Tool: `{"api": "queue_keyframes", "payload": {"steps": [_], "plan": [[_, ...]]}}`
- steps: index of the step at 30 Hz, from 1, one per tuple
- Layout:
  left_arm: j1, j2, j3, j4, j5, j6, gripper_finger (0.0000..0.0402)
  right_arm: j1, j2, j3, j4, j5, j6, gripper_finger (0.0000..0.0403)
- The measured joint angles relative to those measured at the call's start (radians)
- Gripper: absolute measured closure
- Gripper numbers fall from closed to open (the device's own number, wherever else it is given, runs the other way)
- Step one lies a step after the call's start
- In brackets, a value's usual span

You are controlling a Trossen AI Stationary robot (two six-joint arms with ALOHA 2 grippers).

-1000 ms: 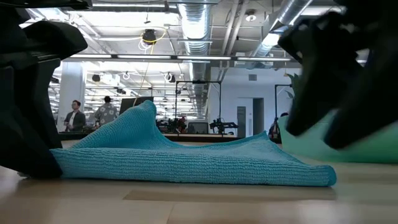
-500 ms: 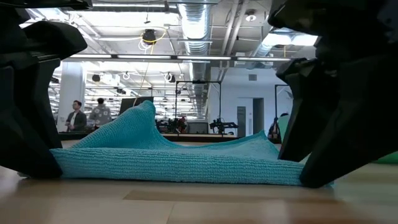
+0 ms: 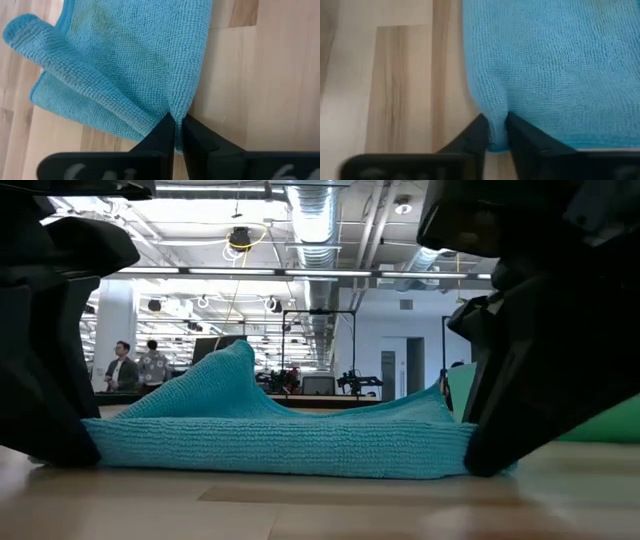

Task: Roll microfiber towels into tight, uniform cylinder then place into a basket
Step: Roll the blue towel

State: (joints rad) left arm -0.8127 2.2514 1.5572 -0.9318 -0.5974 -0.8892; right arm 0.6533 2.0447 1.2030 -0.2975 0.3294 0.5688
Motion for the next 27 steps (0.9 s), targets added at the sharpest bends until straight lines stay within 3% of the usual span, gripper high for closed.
{"api": "queue_keyframes", "payload": {"steps": [5,11,17,23,27], "plan": [[0.003,-0.01,0.042,-0.042,0.053,-0.027,0.0384,0.005,0.0,0.013,0.002,-0.043,0.007,0.0388],[0.014,-0.044,0.107,-0.046,0.238,-0.064,0.0384,0.034,0.01,0.073,-0.008,-0.125,0.009,0.0374],[0.032,-0.046,0.179,-0.065,0.41,-0.067,0.0384,0.069,0.011,0.136,-0.011,-0.233,0.013,0.0395],[0.061,-0.047,0.217,-0.096,0.509,-0.168,0.0384,0.06,0.009,0.165,-0.016,-0.282,0.029,0.0378],[0.092,-0.047,0.218,-0.102,0.582,-0.204,0.0384,0.018,0.009,0.165,-0.094,-0.307,0.133,0.0379]]}}
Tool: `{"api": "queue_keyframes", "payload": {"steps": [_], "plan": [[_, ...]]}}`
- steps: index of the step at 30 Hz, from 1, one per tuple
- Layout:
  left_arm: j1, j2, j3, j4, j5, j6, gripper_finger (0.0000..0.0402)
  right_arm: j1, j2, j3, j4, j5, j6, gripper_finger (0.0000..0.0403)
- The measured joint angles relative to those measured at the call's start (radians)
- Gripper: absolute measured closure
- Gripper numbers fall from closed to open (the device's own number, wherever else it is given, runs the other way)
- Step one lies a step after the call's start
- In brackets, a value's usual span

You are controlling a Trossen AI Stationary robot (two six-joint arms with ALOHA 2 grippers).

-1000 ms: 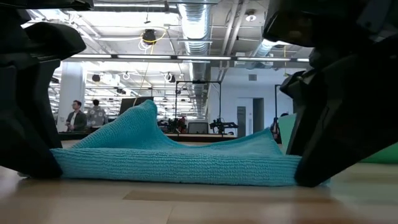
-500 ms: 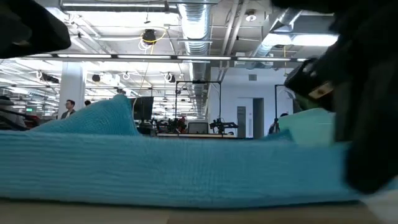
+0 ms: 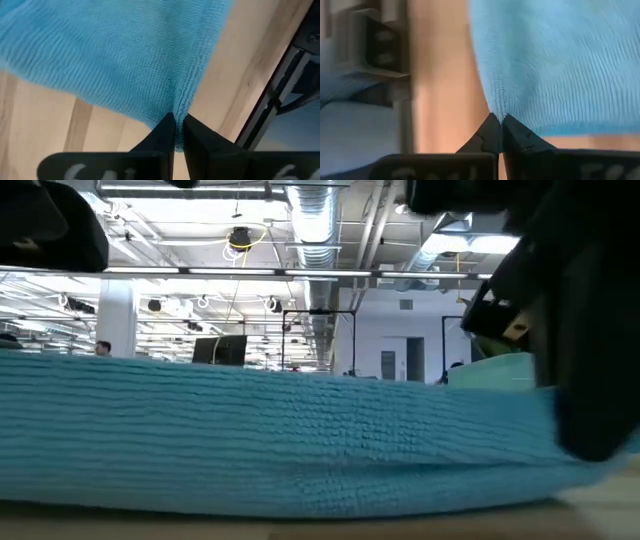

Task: Roll microfiber towels into tight, uniform cylinder then place into a basket
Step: Roll the blue towel

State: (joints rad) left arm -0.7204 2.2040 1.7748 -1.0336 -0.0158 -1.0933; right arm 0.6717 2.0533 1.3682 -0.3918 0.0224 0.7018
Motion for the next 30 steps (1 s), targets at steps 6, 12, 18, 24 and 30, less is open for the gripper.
{"api": "queue_keyframes", "payload": {"steps": [6,12,18,24,30], "plan": [[0.032,0.0,0.0,0.0,0.065,0.02,0.0384,-0.038,-0.001,0.001,-0.046,-0.045,0.051,0.0393],[0.037,-0.001,0.001,-0.004,0.082,0.015,0.0384,-0.075,-0.003,0.002,-0.086,-0.054,0.063,0.0389],[0.037,-0.002,0.001,-0.006,0.073,-0.004,0.0384,-0.115,-0.004,0.002,-0.105,-0.071,0.061,0.0393],[0.036,-0.002,0.001,-0.004,0.064,0.004,0.0384,-0.158,-0.004,0.002,-0.134,-0.155,0.052,0.039],[0.024,-0.003,0.002,0.003,0.076,0.03,0.0384,-0.148,-0.015,0.015,-0.136,-0.254,0.082,0.0395]]}}
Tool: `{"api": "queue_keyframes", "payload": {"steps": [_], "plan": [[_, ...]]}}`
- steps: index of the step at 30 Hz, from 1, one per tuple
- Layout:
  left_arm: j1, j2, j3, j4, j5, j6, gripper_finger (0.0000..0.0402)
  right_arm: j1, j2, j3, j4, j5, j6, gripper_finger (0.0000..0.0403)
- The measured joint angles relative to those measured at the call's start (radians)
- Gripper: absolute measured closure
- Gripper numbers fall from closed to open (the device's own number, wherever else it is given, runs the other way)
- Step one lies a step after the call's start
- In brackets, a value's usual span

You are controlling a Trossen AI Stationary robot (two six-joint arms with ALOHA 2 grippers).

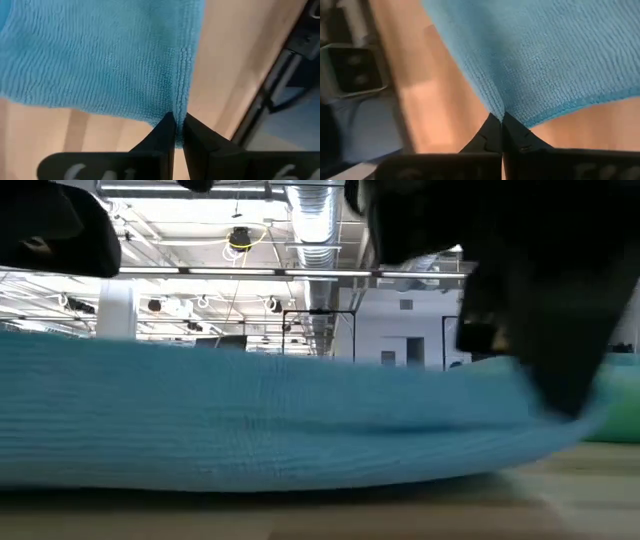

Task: Roll microfiber towels into tight, uniform cylinder then place into a basket
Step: Roll the blue towel

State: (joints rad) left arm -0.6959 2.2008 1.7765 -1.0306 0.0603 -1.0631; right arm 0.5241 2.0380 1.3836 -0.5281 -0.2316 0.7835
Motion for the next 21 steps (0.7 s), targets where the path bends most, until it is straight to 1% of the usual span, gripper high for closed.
{"api": "queue_keyframes", "payload": {"steps": [4,5,6,8,11,13,18,21], "plan": [[-0.014,-0.001,0.001,0.003,0.03,-0.004,0.0384,0.052,0.0,0.019,0.015,-0.076,0.027,0.0389],[-0.018,-0.001,0.001,-0.023,0.059,-0.002,0.0384,0.063,0.0,0.014,-0.009,-0.102,0.026,0.0389],[-0.023,-0.001,-0.002,-0.046,0.061,0.009,0.0384,0.071,0.002,0.01,-0.022,-0.111,0.022,0.0391],[-0.025,-0.001,-0.002,-0.061,0.038,0.029,0.0384,0.078,0.005,0.011,-0.038,-0.119,0.013,0.0396],[0.007,-0.002,-0.01,-0.13,-0.012,0.027,0.0384,0.042,0.018,-0.001,-0.051,-0.134,0.032,0.0397],[0.023,0.0,-0.015,-0.123,-0.022,0.027,0.0384,0.017,0.039,-0.019,-0.046,-0.166,0.039,0.0393],[0.002,-0.001,-0.013,-0.111,-0.03,0.065,0.0384,0.002,0.051,-0.021,-0.032,-0.175,0.01,0.0386],[-0.016,-0.001,-0.009,-0.104,-0.1,0.092,0.0384,-0.007,0.052,-0.022,-0.028,-0.181,0.007,0.0394]]}}
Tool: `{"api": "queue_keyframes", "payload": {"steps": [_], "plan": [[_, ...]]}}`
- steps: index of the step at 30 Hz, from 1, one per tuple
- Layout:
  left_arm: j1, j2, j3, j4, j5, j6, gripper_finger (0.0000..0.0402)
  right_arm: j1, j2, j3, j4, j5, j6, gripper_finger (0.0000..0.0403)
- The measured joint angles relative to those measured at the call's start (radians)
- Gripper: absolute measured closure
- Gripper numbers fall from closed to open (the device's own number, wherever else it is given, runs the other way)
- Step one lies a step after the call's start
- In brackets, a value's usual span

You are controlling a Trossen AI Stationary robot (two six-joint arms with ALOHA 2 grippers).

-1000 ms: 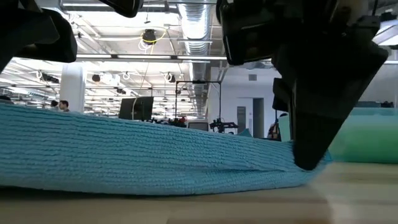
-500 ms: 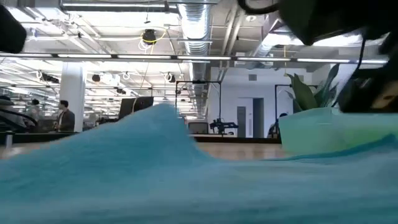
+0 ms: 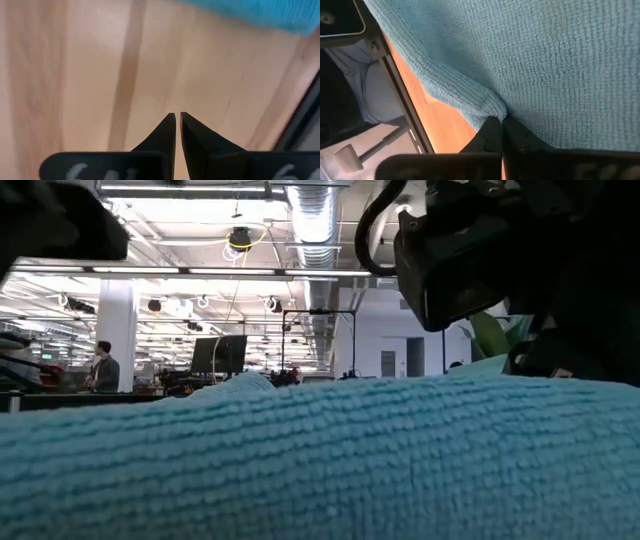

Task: Roll microfiber towels into tight, uniform cylinder then place into a basket
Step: Roll the blue towel

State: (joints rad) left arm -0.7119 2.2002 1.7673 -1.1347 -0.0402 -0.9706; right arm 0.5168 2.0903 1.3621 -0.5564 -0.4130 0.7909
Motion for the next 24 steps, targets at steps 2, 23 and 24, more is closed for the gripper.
{"api": "queue_keyframes", "payload": {"steps": [2,23,24], "plan": [[-0.02,0.0,0.002,0.029,-0.06,0.025,0.0384,-0.005,0.0,0.0,-0.001,0.013,0.013,0.0397],[-0.091,0.0,-0.024,0.547,-0.378,0.46,0.0384,-0.022,0.003,-0.002,0.03,0.089,0.035,0.0387],[-0.083,0.0,-0.037,0.57,-0.352,0.468,0.0384,-0.022,0.003,-0.002,0.03,0.093,0.027,0.039]]}}
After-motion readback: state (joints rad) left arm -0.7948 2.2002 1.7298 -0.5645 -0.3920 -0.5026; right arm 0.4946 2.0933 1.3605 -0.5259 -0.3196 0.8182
